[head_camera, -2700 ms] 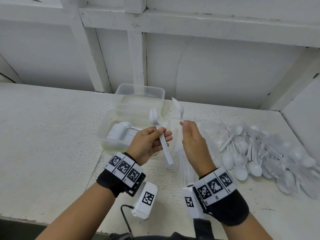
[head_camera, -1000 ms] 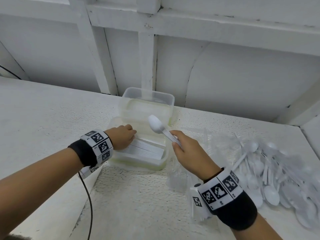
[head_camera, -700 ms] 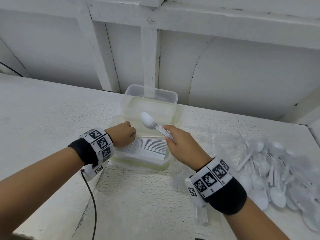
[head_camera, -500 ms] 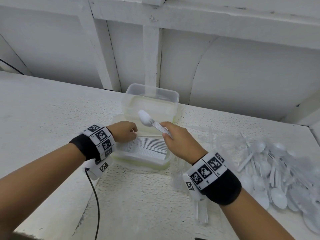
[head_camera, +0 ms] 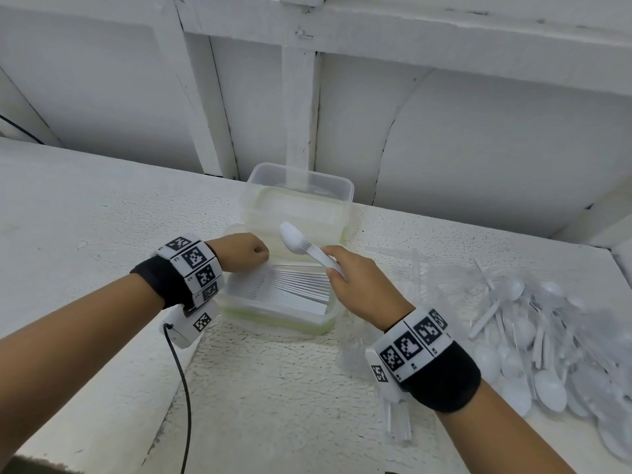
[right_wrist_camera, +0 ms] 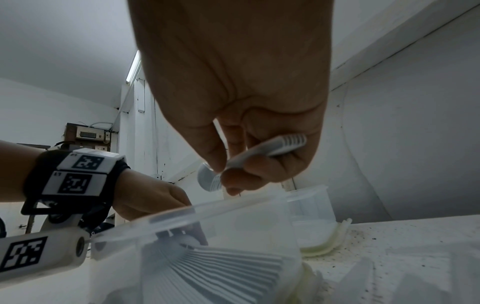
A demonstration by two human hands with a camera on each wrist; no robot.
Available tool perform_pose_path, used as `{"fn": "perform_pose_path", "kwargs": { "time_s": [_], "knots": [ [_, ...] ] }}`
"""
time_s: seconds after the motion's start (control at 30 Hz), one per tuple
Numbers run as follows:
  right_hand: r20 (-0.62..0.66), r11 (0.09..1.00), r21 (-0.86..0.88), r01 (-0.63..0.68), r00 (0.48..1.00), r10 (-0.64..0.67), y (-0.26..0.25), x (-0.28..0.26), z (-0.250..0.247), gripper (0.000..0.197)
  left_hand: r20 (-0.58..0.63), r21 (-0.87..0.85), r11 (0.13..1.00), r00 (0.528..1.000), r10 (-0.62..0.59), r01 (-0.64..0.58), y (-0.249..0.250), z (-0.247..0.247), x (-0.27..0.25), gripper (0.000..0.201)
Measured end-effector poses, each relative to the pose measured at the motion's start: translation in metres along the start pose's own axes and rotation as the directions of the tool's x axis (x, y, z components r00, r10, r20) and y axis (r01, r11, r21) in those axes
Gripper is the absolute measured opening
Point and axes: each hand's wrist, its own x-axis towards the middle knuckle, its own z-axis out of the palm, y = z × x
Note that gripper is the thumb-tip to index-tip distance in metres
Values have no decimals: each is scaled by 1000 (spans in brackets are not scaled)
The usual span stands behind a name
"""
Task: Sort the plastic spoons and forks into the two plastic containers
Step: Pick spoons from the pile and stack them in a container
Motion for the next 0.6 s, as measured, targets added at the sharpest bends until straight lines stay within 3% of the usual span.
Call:
{"fn": "perform_pose_path", "kwargs": {
  "time_s": [0.07, 0.17, 0.43, 0.6],
  "knots": [
    [-2, 1000, 3, -6, 1000, 6, 1, -1, 0, 36, -8, -12, 1000, 1000, -8, 8, 1, -2, -1, 18],
    [-5, 1000, 17, -12, 1000, 12, 3, -2, 1, 36, -25, 38, 999, 1000, -2, 3, -1, -4, -3, 29],
    [-8, 1000, 0, 9, 1000, -9, 5, 0, 2, 36, 5, 87, 994, 998, 64, -64, 1, -4, -8, 22],
    [26, 974, -209, 86, 996, -83, -1, 13, 3, 37, 19, 129, 987, 996, 89, -91, 0, -4, -16, 27]
  ]
}}
